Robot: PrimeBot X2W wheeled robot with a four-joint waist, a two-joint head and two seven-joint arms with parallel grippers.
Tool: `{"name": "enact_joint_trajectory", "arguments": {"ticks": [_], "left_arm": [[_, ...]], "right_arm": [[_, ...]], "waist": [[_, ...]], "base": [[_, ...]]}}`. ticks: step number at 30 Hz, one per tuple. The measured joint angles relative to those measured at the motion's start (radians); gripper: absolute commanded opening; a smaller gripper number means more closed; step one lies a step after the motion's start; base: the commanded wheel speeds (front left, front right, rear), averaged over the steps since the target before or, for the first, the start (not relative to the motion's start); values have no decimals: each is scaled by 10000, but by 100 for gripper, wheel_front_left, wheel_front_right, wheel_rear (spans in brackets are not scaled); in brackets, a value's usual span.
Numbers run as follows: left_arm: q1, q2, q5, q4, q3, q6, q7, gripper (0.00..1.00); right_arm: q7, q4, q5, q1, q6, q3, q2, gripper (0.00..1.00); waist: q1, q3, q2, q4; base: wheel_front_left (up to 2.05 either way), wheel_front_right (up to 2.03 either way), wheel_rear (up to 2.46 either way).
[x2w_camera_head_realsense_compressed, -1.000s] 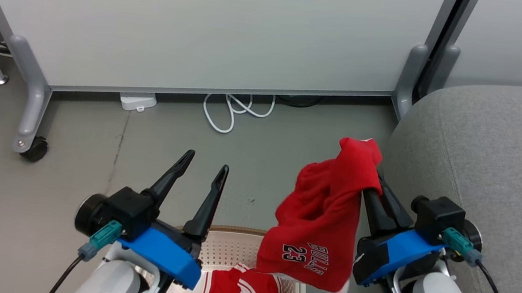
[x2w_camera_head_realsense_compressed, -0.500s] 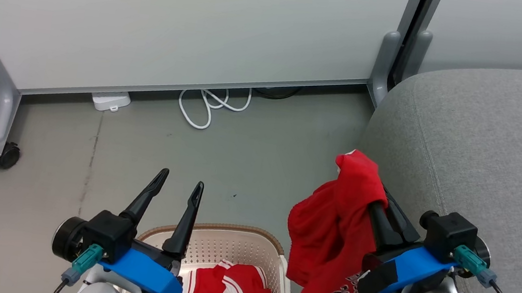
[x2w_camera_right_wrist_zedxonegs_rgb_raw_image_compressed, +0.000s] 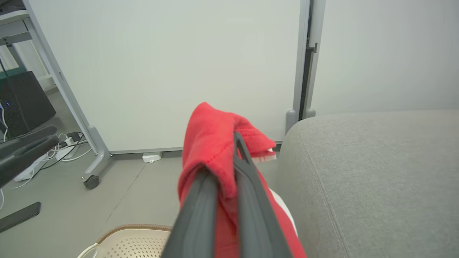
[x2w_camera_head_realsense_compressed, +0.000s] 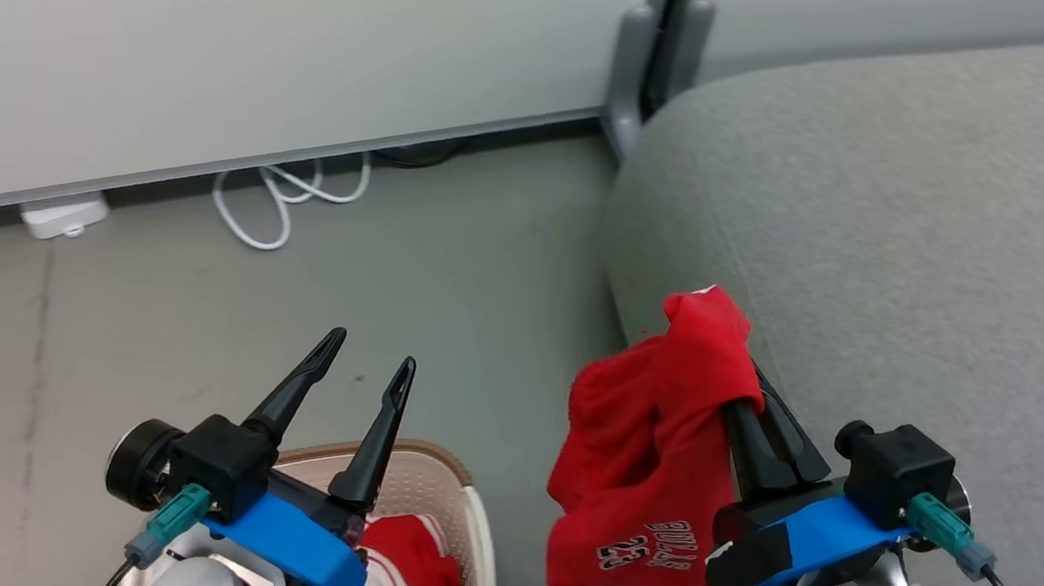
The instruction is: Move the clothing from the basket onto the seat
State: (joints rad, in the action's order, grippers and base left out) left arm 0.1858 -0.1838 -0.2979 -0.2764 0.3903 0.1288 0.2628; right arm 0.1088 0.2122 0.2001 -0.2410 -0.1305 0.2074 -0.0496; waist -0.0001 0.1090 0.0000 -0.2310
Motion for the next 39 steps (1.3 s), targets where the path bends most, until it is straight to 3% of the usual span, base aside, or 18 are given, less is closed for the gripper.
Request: {"name": "enact_joint_trajectory", "arguments": {"ticks": [14, 20, 32, 39], "left_arm": [[353, -529, 2, 215, 205, 2, 2, 100], [423, -640, -2, 222, 372, 2, 0, 100], [431, -817, -10, 263, 412, 2, 2, 100], [959, -1287, 150, 612, 470, 2, 2, 100]], "right_arm": [[470, -2, 495, -13, 0, 102, -4, 0], [736, 234, 765, -6, 0, 92, -4, 0], [1034, 635, 1221, -610, 0, -318, -2, 0], [1026, 1308, 1676, -2682, 0, -1185, -2, 0]], "waist": [[1, 667, 0, -2380], [1, 918, 0, -3068], [1, 1256, 0, -3118], [1, 2113, 0, -2975]], "base": [[0, 0, 0], [0, 0, 0], [0, 0, 0], [0, 0, 0]]}}
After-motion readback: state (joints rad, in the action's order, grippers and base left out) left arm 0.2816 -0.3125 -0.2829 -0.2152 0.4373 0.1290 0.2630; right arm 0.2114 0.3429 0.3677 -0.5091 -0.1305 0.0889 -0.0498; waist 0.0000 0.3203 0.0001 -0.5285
